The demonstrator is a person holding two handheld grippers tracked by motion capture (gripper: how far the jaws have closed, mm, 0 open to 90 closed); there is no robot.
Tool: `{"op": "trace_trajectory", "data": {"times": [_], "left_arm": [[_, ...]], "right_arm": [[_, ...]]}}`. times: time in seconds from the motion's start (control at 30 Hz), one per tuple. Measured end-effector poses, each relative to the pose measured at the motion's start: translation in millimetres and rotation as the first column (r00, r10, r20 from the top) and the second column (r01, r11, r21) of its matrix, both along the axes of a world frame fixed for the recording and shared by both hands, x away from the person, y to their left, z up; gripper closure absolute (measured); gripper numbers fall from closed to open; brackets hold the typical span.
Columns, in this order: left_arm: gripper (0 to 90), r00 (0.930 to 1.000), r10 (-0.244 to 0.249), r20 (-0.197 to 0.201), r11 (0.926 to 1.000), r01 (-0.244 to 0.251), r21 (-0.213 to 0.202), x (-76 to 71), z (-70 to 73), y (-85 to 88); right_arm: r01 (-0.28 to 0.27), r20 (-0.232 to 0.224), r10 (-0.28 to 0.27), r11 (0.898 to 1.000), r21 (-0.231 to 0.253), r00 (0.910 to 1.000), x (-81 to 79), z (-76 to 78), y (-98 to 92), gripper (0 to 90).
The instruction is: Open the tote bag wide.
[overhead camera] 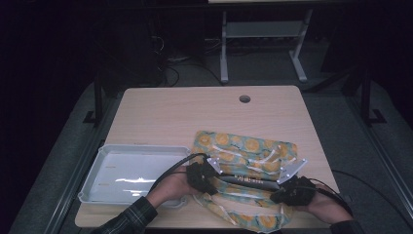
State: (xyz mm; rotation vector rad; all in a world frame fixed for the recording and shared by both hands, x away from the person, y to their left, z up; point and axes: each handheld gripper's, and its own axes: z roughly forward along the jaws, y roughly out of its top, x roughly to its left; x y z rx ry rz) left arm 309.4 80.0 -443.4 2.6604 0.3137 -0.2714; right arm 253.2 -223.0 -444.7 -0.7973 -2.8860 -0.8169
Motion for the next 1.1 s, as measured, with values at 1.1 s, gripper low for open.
{"op": "trace_trajectory", "data": {"times": [1.1], "left_arm": [[88.4,0.985,0.1,0.14,0.9931,-0.09,-0.075,2.2,36.2,15.3]], "right_arm": [[-0.014,0.014,0.014,0.999,-0.043,0.9998,-0.7,-4.3,4.8,86.4]]}}
